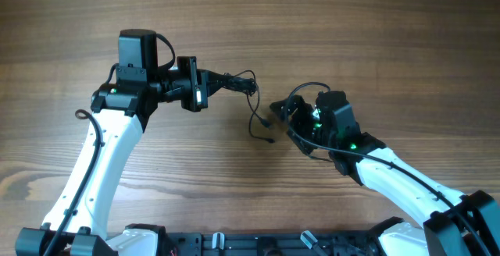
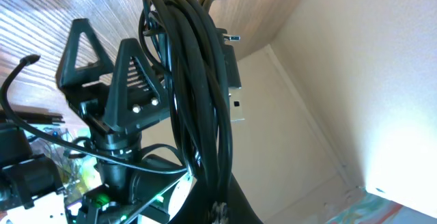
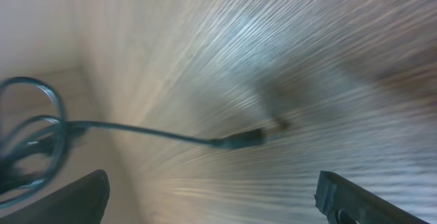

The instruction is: Untangle cables

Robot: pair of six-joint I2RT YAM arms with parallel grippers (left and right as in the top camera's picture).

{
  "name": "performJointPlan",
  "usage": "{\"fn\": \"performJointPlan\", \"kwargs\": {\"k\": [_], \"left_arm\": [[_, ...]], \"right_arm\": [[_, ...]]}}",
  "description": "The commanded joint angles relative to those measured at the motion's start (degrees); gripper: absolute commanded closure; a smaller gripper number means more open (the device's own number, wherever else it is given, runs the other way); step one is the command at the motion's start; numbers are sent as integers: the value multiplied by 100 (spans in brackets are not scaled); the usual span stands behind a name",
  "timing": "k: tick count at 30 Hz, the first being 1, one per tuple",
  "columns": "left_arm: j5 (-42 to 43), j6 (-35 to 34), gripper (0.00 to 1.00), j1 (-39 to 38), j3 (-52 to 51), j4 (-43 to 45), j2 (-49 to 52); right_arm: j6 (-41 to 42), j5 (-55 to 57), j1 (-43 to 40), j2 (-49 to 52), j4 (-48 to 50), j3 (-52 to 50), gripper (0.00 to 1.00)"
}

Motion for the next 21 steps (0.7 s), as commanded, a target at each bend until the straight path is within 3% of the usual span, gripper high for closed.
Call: {"fn": "performJointPlan", "kwargs": {"k": [1, 21], "left_arm": [[31, 227, 96, 7, 87, 13, -52], [26, 181, 96, -581, 87, 20, -52]], "right_arm": [[942, -435, -7, 24, 514, 17, 1], [1193, -752, 105, 509, 1497, 17, 2]]}}
